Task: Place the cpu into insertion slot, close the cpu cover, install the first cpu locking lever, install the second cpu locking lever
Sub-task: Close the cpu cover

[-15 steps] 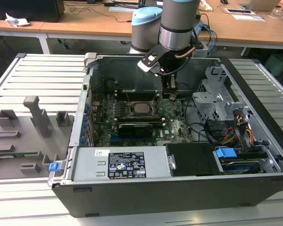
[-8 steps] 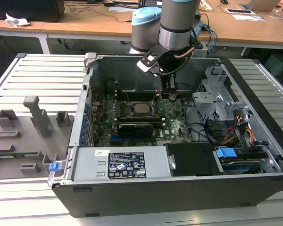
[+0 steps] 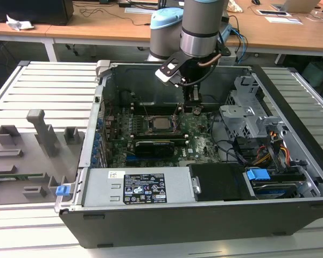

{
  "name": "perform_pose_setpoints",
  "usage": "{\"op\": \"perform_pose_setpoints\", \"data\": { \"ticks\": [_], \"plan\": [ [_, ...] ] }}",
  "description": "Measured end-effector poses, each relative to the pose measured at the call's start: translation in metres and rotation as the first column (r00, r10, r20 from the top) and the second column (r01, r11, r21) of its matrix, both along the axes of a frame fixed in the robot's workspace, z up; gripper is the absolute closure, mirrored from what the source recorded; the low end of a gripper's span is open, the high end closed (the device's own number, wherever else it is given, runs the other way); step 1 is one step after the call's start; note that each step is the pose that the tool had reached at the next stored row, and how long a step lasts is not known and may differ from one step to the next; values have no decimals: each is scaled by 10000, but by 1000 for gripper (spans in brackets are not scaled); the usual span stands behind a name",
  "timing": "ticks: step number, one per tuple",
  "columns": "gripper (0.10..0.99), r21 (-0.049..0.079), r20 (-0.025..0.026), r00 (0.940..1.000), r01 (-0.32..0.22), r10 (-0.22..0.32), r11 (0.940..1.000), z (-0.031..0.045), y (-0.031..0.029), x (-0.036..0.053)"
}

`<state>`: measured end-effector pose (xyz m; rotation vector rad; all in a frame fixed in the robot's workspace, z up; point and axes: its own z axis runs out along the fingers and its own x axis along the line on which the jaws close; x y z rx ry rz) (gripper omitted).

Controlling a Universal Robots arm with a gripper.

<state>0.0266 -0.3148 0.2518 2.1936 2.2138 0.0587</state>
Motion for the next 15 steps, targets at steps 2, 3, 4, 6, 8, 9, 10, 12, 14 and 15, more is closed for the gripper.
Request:
{"op": "perform_pose_setpoints", "data": {
  "ticks": [2,3,4,6,8,9,10,12,14,15],
  "plan": [
    [980,0,0,10000,0,0,10000,0,0,-5],
    [980,0,0,10000,0,0,10000,0,0,-8],
    [980,1,0,10000,0,0,10000,0,0,-10],
    [980,1,0,10000,-1,1,10000,0,0,-16],
    [980,0,0,10000,-1,1,10000,0,0,-23],
    [980,0,0,10000,-1,1,10000,0,0,-26],
    [980,0,0,10000,0,0,10000,0,0,-29],
    [980,1,0,10000,0,0,10000,0,0,-38],
    [980,0,0,10000,0,0,10000,0,0,-43],
    [980,1,0,10000,0,0,10000,0,0,-47]
  ]
}}
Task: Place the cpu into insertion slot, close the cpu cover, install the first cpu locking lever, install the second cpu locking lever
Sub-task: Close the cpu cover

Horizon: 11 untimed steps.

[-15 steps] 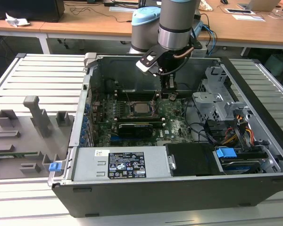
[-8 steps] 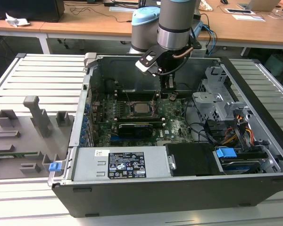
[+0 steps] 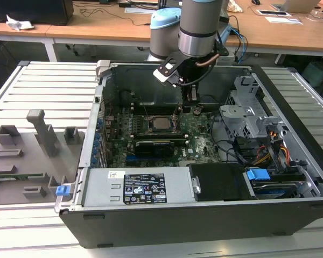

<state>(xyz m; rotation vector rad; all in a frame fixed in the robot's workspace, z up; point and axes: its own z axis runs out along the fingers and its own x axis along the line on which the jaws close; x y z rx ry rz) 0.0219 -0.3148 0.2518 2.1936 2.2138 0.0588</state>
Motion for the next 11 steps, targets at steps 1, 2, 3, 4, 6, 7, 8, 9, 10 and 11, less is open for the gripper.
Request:
{"op": "perform_pose_setpoints", "data": {
  "ticks": [1,2,3,4,6,7,8,9,10,11],
  "plan": [
    [980,0,0,10000,-1,1,10000,0,0,-5],
    [980,0,0,10000,0,0,10000,0,0,-13],
    [980,0,0,10000,-1,1,10000,0,0,-18],
    [980,-1,0,10000,0,0,10000,0,0,-23],
    [980,0,0,10000,-1,1,10000,0,0,-31],
    [980,-1,0,10000,-1,1,10000,0,0,-34],
    [980,0,0,10000,0,0,10000,0,0,-36],
    [980,0,0,10000,0,0,10000,0,0,-39],
    [980,0,0,10000,-1,1,10000,0,0,-41],
    [980,0,0,10000,-1,1,10000,0,0,-43]
  ]
}}
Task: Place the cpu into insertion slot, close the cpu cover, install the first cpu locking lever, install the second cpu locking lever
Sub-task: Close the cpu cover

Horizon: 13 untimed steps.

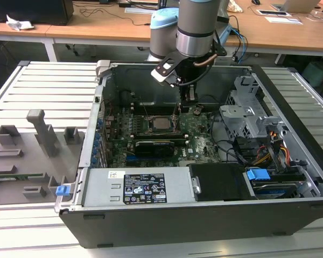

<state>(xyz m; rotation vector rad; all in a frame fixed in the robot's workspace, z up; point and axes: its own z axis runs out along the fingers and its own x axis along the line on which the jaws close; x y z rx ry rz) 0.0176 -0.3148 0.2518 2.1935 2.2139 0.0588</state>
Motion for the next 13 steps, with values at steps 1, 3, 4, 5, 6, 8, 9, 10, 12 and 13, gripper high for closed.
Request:
{"op": "perform_pose_setpoints", "data": {
  "ticks": [1,3,4,5,6,8,9,10,12,13],
  "plan": [
    [980,0,0,10000,0,0,10000,0,0,-2],
    [980,0,0,10000,0,0,10000,0,0,-8],
    [980,0,0,10000,0,0,10000,0,0,-9],
    [980,0,0,10000,0,0,10000,0,0,-12],
    [980,0,0,10000,0,0,10000,0,0,-14],
    [980,0,0,10000,0,0,10000,0,0,-18],
    [980,0,0,10000,0,0,10000,0,0,-21],
    [980,0,0,10000,0,0,10000,0,0,-23],
    [980,0,0,10000,0,0,10000,0,0,-27],
    [980,0,0,10000,0,0,10000,0,0,-29]
  ]
}}
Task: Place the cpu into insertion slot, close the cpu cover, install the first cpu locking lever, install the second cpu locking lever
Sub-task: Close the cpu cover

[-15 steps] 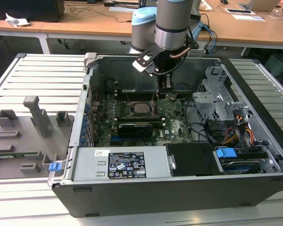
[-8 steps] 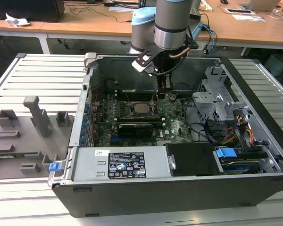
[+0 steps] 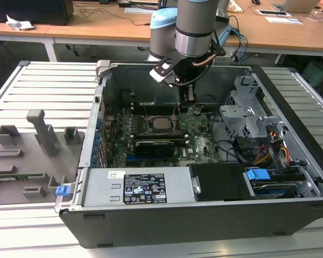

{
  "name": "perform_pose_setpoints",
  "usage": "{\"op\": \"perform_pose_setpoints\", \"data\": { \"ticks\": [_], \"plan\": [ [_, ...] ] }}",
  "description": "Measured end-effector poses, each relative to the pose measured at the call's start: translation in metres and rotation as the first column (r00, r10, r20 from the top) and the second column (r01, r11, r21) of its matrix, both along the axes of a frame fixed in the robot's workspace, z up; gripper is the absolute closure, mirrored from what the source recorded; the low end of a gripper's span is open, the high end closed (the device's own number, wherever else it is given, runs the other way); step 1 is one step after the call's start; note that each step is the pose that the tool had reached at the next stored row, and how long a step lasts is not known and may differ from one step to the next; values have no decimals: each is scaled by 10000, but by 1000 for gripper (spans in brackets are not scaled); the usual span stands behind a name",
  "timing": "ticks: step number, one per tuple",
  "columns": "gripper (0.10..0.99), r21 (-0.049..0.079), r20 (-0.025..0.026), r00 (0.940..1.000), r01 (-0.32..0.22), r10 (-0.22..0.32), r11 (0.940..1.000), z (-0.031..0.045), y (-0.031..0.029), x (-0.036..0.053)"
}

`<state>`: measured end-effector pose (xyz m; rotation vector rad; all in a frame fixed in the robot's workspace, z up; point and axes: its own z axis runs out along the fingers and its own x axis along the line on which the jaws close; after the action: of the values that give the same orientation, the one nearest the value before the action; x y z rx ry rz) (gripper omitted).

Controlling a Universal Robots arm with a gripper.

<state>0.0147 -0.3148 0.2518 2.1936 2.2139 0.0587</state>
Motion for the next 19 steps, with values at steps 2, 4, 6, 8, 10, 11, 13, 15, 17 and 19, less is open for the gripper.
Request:
{"op": "perform_pose_setpoints", "data": {
  "ticks": [2,4,6,8,10,11,13,15,17,19],
  "plan": [
    [980,0,0,10000,0,0,10000,0,0,-3],
    [980,0,0,10000,0,0,10000,0,0,-7],
    [980,0,0,10000,1,-1,10000,0,0,-12],
    [980,0,0,10000,-1,1,10000,0,0,-16],
    [980,0,0,10000,1,-1,10000,0,0,-22],
    [980,0,0,10000,0,0,10000,0,0,-27],
    [980,0,0,10000,0,0,10000,0,0,-34],
    [980,0,1,10000,0,0,10000,0,0,-46],
    [980,0,0,10000,0,0,10000,-1,0,-69],
    [980,0,0,10000,-1,1,10000,-1,0,-92]
  ]
}}
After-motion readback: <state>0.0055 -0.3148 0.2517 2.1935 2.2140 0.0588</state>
